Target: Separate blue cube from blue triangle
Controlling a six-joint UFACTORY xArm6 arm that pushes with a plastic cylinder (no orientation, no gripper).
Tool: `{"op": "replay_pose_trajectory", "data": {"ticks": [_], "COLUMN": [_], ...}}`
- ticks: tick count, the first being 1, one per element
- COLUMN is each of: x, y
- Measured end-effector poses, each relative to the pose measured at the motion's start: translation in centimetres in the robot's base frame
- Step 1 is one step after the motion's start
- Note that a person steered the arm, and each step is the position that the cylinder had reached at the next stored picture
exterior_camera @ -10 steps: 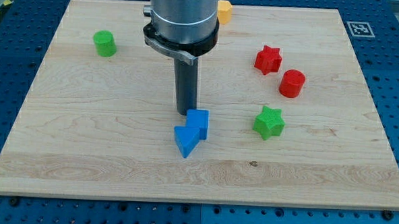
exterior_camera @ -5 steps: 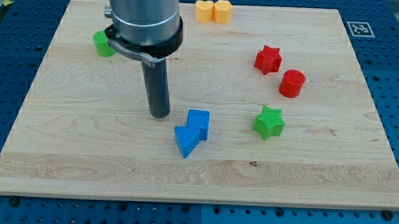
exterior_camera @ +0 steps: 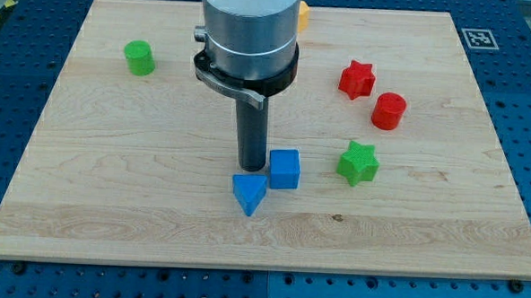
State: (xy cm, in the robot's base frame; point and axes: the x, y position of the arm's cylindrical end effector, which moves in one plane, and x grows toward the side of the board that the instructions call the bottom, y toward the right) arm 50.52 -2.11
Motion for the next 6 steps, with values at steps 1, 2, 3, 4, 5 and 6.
{"op": "replay_pose_trajectory", "data": {"ticks": [1, 2, 3, 4, 5, 6], "x": [0.0, 0.0, 0.6, 1.2, 1.2, 1.2], "y": [1.7, 3.8, 5.8, 7.7, 7.7, 7.7]}}
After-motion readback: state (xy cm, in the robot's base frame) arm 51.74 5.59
